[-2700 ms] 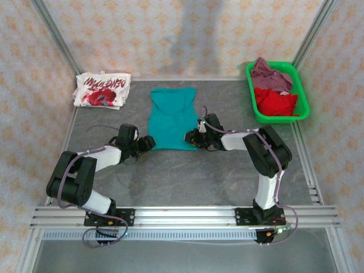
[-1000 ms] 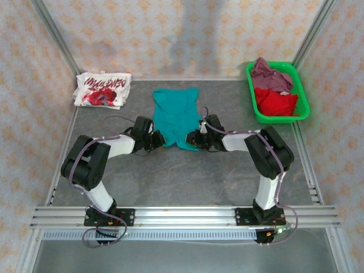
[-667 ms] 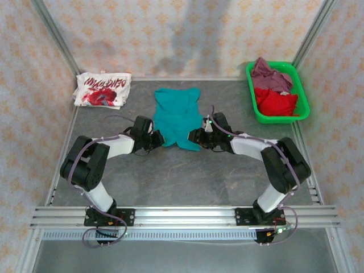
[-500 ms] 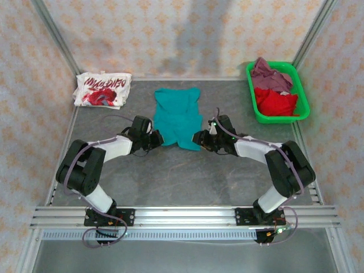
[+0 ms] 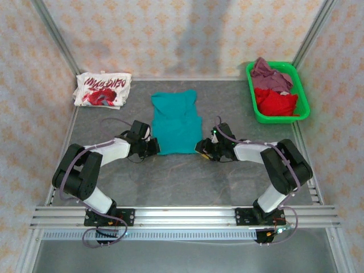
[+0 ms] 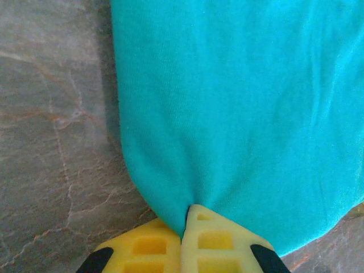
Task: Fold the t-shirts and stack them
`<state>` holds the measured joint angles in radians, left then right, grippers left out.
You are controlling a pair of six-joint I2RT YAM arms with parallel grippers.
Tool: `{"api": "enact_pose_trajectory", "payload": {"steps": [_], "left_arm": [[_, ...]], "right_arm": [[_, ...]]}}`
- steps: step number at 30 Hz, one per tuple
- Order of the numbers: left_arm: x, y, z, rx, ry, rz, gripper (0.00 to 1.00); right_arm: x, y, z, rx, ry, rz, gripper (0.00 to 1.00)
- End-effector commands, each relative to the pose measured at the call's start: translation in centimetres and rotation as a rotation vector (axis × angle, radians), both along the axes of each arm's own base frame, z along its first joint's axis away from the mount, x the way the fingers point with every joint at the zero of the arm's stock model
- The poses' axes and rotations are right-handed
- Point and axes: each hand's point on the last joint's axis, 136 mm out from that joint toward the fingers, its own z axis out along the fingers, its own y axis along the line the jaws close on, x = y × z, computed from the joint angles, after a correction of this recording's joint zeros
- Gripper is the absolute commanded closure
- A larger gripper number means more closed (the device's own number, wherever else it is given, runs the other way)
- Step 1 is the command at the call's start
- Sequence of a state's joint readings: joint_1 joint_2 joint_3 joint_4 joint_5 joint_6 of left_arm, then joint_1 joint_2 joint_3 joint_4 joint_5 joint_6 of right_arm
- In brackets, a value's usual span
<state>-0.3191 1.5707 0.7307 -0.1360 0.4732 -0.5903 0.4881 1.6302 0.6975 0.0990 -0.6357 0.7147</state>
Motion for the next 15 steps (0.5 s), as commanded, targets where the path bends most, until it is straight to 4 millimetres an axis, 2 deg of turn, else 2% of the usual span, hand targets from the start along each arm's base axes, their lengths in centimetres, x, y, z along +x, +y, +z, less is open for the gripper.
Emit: {"api": "enact_pose_trajectory", "payload": {"steps": [1,10,15], "left_arm": [[-1.1,0.4,-0.7,0.023,0.032,-0.031,1.00],[-0.8,0.3,-0.6,0.022,0.029,-0.030,1.00],[-0.6,0.5,0.1,0.025,0.004,-0.016,1.00]], "right_arm": [[1.2,0.4,0.5,0.013,-0.036,-0.029,0.55],[2.6,0.5,0.1,0.025,-0.046,-0.088,0.58],[3.7,0.8,0.8,0.034,-0.068,-0.105,0.62]]}}
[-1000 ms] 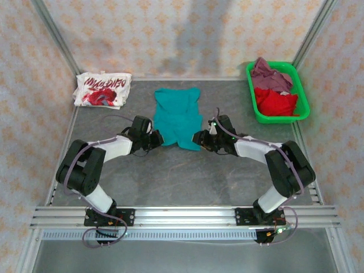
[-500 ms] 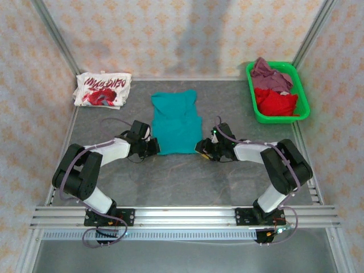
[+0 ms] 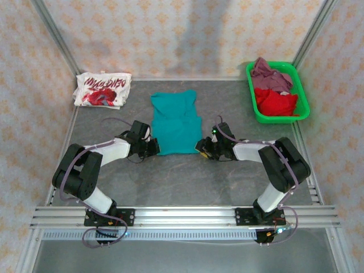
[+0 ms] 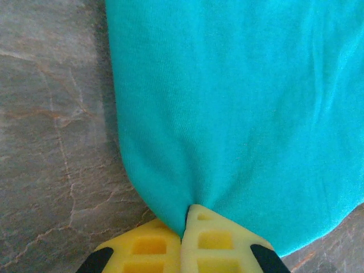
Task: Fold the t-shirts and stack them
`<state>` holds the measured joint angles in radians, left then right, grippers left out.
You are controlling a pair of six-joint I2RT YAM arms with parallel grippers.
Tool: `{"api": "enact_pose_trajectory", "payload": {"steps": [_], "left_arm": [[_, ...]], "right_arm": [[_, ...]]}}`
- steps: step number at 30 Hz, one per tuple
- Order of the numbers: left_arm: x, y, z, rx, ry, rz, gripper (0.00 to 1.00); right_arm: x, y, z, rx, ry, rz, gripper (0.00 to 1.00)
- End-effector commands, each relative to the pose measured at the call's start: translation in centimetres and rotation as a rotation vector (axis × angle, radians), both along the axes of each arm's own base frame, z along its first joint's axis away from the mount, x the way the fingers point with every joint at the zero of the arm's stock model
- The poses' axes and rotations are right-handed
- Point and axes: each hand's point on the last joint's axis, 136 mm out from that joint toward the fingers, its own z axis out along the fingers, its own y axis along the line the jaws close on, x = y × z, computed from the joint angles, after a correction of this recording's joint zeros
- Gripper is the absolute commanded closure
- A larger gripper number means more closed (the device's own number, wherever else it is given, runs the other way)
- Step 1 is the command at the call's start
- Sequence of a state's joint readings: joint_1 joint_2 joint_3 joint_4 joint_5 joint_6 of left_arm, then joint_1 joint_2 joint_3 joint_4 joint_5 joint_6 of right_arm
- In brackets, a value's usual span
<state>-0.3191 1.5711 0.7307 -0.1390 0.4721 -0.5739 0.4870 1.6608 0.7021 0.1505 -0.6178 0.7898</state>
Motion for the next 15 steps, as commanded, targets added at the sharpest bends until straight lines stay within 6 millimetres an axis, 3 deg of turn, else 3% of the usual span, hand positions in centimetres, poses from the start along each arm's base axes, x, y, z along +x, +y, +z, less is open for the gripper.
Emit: {"api": "enact_pose_trajectory", "payload": {"steps": [1,8,15], "left_arm": [[-0.4,0.5,0.3,0.016,0.004,-0.002,1.00],[0.0,0.4,0.8,0.013,-0.012,0.000,1.00],[0.1,0.6,1.5,0.016,-0.035,0.005,1.00]], "right_arm": [[2.8,0.7,1.2,0.007,-0.087,-0.040,0.63],[3.4,0.4,1.0,-0.025,-0.077,-0.070,0.65],[3.6,0.0,0.9,-0.048,-0.076,-0.090,0.83]]}}
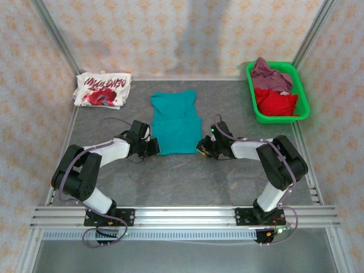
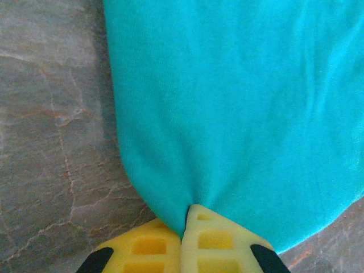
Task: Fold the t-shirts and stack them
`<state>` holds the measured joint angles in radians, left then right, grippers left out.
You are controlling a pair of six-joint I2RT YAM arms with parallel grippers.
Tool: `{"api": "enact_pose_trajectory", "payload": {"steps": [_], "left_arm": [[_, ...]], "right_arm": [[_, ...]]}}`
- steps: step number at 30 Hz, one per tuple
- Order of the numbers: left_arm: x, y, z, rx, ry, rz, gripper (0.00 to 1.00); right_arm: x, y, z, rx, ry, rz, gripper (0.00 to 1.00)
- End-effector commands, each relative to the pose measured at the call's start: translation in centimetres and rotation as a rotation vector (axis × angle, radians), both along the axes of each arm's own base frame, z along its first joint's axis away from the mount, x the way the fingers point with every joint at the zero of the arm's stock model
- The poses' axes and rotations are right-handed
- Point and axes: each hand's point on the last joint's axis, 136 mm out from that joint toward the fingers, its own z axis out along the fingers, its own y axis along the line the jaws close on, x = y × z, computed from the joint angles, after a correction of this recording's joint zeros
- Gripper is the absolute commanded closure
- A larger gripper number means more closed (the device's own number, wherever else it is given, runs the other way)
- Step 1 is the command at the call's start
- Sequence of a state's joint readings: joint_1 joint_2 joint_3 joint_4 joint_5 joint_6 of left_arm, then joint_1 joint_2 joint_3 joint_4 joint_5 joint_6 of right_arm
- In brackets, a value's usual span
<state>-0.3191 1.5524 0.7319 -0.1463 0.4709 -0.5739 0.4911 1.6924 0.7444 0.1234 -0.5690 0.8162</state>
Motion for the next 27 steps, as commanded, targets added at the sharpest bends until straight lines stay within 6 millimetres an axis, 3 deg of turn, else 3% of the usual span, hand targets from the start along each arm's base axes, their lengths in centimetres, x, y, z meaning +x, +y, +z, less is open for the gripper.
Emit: {"api": "enact_pose_trajectory", "payload": {"steps": [1,5,13,23,27], "left_arm": [[0.1,0.6,1.2,0.018,-0.027,0.006,1.00],[0.2,0.4,2.0,0.004,-0.043,0.003,1.00],[-2.0,0.6,2.0,-0.012,-0.042,-0.007,1.00],[-10.2,-0.6,0.9,0.049,0.003,-0.081,1.00],[-12.8,0.2,1.5,0.048,0.026,-0.060,1.00]], "right_arm": [[2.5,0.0,1.3,-0.023,-0.089,-0.041,0.85],[1.9,-0.3,2.2,-0.027,-0.107,-0.030,1.00],[-1.6,-1.5,2.6,-0.043,-0.107,0.026,1.00],[-10.5,-2.4,0.9,-0.030,-0.053,0.063,1.00],[-12.6,-3.1,2.5,-0.026,-0.095,0.053,1.00]]}}
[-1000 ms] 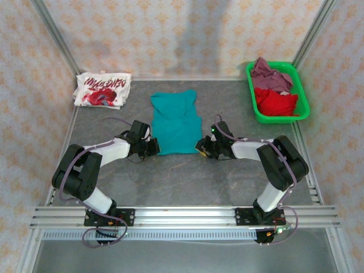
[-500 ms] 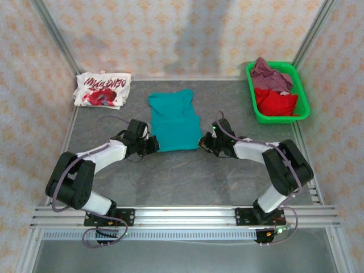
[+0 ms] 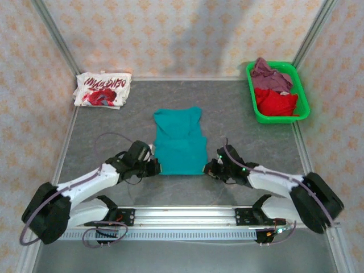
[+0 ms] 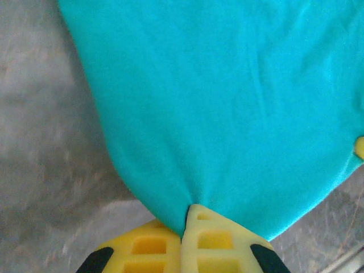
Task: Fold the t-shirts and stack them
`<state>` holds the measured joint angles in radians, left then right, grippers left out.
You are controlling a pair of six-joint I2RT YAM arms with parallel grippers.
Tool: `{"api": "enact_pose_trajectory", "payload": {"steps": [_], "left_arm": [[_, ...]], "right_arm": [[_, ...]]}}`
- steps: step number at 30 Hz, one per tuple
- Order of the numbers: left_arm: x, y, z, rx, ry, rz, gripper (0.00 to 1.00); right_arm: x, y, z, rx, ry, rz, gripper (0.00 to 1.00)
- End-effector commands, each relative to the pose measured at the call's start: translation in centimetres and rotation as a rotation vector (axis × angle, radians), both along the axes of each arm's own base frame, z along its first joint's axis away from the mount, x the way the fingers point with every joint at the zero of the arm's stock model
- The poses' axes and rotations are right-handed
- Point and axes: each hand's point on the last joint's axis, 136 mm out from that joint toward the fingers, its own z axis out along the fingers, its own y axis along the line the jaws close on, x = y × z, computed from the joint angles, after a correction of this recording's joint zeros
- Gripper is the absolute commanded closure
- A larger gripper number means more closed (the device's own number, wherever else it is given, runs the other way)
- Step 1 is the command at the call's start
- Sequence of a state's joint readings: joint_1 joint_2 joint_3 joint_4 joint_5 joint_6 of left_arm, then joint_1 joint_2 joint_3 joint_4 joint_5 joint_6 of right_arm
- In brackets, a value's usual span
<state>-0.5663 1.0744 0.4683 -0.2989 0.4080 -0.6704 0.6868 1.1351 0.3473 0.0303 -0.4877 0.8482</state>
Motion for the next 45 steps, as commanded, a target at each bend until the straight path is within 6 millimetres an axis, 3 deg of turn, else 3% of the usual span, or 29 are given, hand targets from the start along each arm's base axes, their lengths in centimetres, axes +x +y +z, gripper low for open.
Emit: {"api": "enact_pose_trajectory", "payload": {"steps": [1,4,7,9,15,20,28,34,40,45], "left_arm": [[-2.0,2.2,0.0,0.055,0.049,0.079,1.00],[-1.0,3.0,3.2,0.075,-0.045,0.098,1.00],[1.4,3.1,6.8,0.081,-0.146,0.114,1.00],[3.1,3.2,8.2,0.057,-0.153,0.139,1.00],[8.2,4.3,11.0,0.046,-0.175,0.213,1.00],[11.2,3.7,14.0,0.068,-0.214,0.178,1.00],[15.2,4.8,13.9,0.098,-0.226,0.195,1.00],[16.8,4.7,15.0,0.110,-0.243,0.179,1.00],[18.8,5.3,13.7,0.139,-0.222,0.181,1.00],[21.8,5.4,12.1,0.122,-0.202,0.202,1.00]], "right_arm": [[-0.1,-1.4,1.7,-0.026,-0.048,-0.074,1.00],[1.2,-1.9,5.3,-0.072,-0.156,-0.071,1.00],[3.5,-1.3,9.2,-0.087,-0.268,-0.069,1.00],[5.2,-0.7,11.0,-0.109,-0.323,-0.062,1.00],[10.6,0.6,13.2,-0.125,-0.352,-0.099,1.00],[13.6,1.3,14.9,-0.127,-0.362,-0.109,1.00],[17.2,0.7,14.4,-0.134,-0.323,-0.152,1.00],[18.7,0.5,14.3,-0.127,-0.319,-0.159,1.00],[20.3,0.7,13.6,-0.144,-0.311,-0.163,1.00],[22.9,0.6,13.1,-0.160,-0.312,-0.180,1.00]]}}
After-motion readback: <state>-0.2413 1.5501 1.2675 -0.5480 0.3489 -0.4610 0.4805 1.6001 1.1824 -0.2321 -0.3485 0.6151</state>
